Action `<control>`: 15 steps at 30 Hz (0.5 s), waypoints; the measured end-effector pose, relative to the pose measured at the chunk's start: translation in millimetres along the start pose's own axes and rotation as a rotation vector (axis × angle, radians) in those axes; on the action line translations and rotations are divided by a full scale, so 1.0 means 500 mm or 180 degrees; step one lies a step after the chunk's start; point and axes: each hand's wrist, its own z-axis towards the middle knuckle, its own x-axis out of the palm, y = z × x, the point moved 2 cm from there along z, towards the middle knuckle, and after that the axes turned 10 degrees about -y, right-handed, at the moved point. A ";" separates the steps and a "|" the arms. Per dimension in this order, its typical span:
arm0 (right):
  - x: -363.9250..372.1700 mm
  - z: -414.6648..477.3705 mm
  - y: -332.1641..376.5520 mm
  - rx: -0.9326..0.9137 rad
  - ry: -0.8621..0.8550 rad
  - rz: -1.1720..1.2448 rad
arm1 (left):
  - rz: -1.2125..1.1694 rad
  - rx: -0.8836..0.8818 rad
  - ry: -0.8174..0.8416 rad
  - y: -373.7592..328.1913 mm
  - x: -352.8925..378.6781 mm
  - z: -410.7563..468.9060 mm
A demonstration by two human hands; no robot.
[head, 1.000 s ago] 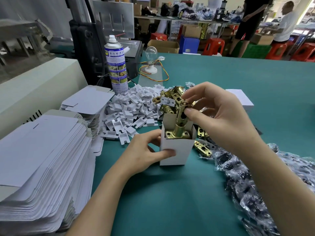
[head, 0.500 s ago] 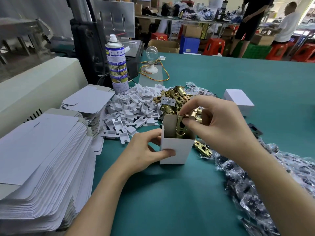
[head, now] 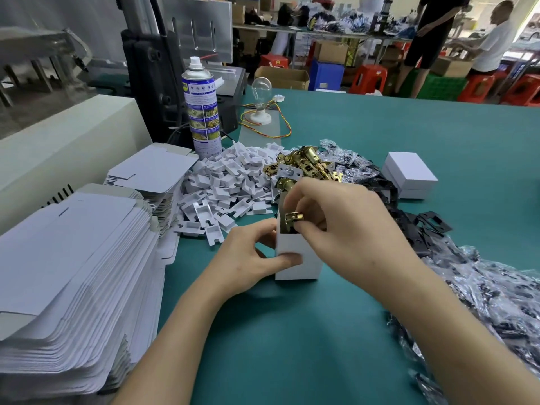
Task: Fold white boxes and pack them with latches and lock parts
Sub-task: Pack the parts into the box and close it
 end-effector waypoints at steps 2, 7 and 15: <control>0.007 -0.005 0.002 0.0081 0.0167 -0.0128 | -0.0033 -0.0016 0.0029 -0.001 0.003 0.000; 0.019 -0.008 0.012 0.0283 0.0643 -0.0487 | -0.0095 0.0002 0.0047 -0.007 0.002 -0.003; 0.008 -0.008 0.028 0.0366 0.0963 -0.0775 | -0.0115 0.0008 0.0127 -0.016 0.002 -0.007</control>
